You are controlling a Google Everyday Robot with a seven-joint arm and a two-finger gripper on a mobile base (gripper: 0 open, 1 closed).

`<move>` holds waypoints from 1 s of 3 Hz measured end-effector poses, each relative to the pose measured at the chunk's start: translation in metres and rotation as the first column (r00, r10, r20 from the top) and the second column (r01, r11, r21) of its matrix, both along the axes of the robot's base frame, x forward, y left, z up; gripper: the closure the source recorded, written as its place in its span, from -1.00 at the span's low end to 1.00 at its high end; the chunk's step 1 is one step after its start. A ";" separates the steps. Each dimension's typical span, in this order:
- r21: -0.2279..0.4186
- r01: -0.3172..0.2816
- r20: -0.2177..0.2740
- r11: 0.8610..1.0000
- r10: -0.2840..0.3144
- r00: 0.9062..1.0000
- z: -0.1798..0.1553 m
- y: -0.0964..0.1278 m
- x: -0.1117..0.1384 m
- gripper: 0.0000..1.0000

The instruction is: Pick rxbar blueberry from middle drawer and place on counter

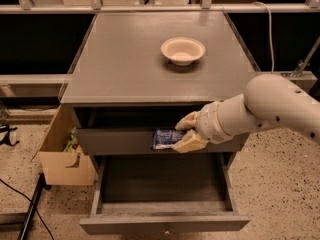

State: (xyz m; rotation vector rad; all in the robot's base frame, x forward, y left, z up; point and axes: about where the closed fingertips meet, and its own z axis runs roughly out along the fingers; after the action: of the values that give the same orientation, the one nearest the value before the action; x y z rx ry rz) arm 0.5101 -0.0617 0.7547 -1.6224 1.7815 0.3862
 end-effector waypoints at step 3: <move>-0.009 -0.066 0.056 0.998 0.066 0.996 0.067 0.021 0.001 1.00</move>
Offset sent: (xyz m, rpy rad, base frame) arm 0.0005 0.0203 0.0621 -0.0097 -0.0534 0.0724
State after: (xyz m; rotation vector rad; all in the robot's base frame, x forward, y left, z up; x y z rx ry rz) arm 0.5110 -0.0408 0.8216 -1.6839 1.6922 0.3614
